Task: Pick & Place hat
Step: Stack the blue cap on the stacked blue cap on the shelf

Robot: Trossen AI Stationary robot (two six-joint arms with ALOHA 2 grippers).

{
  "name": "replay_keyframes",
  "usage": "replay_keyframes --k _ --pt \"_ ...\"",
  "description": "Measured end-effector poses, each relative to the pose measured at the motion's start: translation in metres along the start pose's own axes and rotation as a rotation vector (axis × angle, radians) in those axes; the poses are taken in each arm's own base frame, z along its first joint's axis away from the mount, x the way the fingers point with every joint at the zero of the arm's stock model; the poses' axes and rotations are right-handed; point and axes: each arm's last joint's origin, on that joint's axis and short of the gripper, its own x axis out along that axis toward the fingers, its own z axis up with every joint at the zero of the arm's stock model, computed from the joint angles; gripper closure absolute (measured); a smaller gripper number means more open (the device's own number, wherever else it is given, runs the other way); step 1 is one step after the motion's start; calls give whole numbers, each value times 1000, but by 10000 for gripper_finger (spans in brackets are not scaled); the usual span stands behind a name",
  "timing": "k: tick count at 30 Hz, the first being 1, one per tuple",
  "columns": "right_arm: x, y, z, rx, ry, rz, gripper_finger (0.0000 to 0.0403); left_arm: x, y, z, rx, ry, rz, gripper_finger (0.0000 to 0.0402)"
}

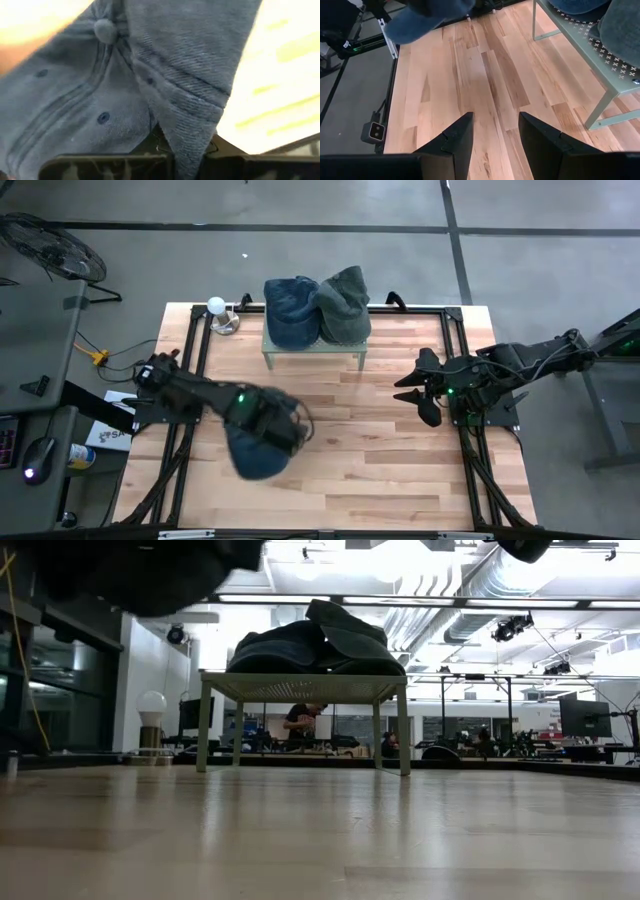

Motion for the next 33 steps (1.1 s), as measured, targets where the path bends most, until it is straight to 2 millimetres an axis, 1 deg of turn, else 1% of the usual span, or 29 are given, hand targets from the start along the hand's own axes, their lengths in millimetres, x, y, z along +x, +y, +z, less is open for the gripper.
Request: replay_keyframes --k 3,5,14,17,19,24,29,31,33 --pt "0 0 0 -1 0 0 254 -10 -3 21 30 -56 -47 394" --pt "0 0 0 -1 0 0 254 -12 -4 33 40 -71 -52 394" --pt "0 0 0 -1 -3 -6 254 -6 -3 72 76 -107 -33 394" --pt "0 -1 0 -1 -11 -21 254 -5 -5 85 101 -122 -57 394" --pt "0 -1 1 -1 -17 -32 254 -7 -3 94 118 -128 -51 394" --pt "0 -1 1 0 -22 -43 254 -29 4 114 147 -182 -76 394" --pt "0 -2 1 2 -26 -50 254 -58 11 136 169 -292 -147 394" --pt "0 -2 1 4 -34 -65 254 -64 16 147 174 -319 -153 394" --pt "0 -3 1 4 -40 -77 254 -66 21 160 171 -338 -143 394"
